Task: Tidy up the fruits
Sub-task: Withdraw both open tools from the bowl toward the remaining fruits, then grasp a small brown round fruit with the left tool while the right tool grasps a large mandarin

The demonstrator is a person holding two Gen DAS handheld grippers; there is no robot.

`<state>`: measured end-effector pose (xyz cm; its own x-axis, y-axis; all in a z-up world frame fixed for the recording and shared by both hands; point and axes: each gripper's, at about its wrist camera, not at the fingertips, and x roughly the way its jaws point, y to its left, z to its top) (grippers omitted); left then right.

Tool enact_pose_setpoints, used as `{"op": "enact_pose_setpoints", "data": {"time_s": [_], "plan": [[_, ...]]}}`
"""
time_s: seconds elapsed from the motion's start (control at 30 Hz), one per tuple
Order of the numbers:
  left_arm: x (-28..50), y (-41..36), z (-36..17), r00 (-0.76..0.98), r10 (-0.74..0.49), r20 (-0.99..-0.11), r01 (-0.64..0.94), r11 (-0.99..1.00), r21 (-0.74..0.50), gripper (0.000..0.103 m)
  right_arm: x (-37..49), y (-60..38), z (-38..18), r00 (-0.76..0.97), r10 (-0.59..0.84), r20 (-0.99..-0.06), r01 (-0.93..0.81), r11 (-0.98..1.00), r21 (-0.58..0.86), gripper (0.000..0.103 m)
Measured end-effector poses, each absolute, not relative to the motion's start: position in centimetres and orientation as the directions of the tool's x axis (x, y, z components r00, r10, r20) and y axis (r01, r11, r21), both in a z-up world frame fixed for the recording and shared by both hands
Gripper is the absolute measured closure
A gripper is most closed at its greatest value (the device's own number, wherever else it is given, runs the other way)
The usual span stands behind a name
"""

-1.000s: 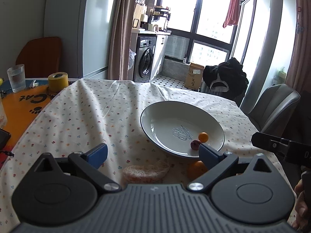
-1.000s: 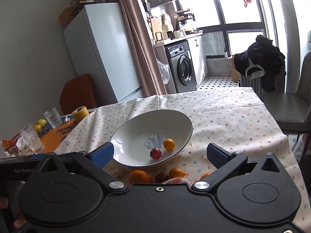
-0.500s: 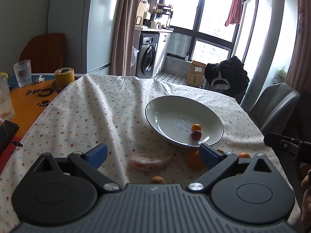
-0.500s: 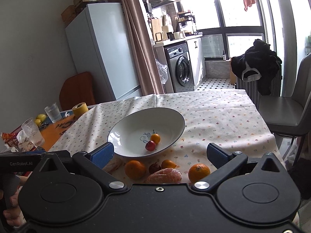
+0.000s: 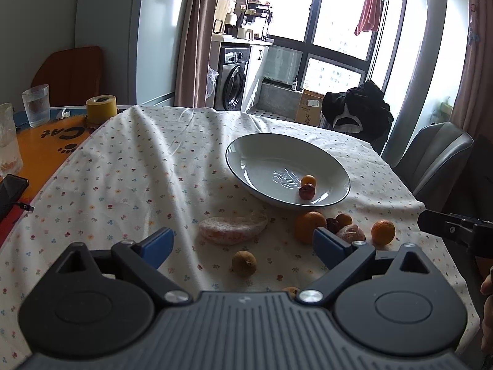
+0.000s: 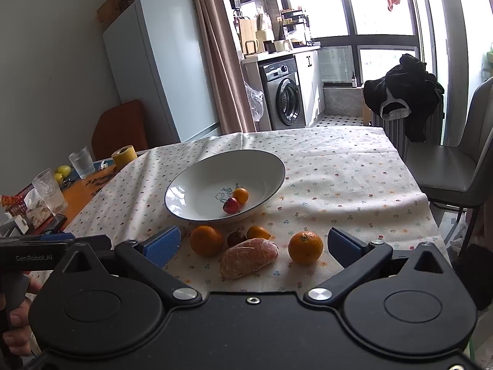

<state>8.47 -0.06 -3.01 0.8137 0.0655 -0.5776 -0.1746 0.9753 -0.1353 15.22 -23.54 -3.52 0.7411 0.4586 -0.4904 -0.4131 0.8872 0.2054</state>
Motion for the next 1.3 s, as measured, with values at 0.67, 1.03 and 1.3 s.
{"op": "enact_pose_setpoints", "data": {"time_s": [0.67, 1.03, 1.3], "plan": [[7.6, -1.9, -5.9, 0.787, 0.000, -0.617, -0.120, 0.981, -0.153, 0.043, 14.0, -24.3, -5.7, 0.730, 0.453, -0.511, -0.412, 0.889, 0.200, 0.000], [8.7, -2.9, -7.7, 0.759, -0.038, -0.650, -0.089, 0.983, -0.161, 0.061, 14.4, -24.7, -6.7, 0.723, 0.449, -0.525, -0.406, 0.891, 0.202, 0.000], [9.9, -3.6, -9.2, 0.734, -0.062, -0.676, -0.076, 0.982, -0.172, 0.075, 15.2, -24.7, -7.5, 0.712, 0.444, -0.543, -0.404, 0.893, 0.200, 0.000]]}}
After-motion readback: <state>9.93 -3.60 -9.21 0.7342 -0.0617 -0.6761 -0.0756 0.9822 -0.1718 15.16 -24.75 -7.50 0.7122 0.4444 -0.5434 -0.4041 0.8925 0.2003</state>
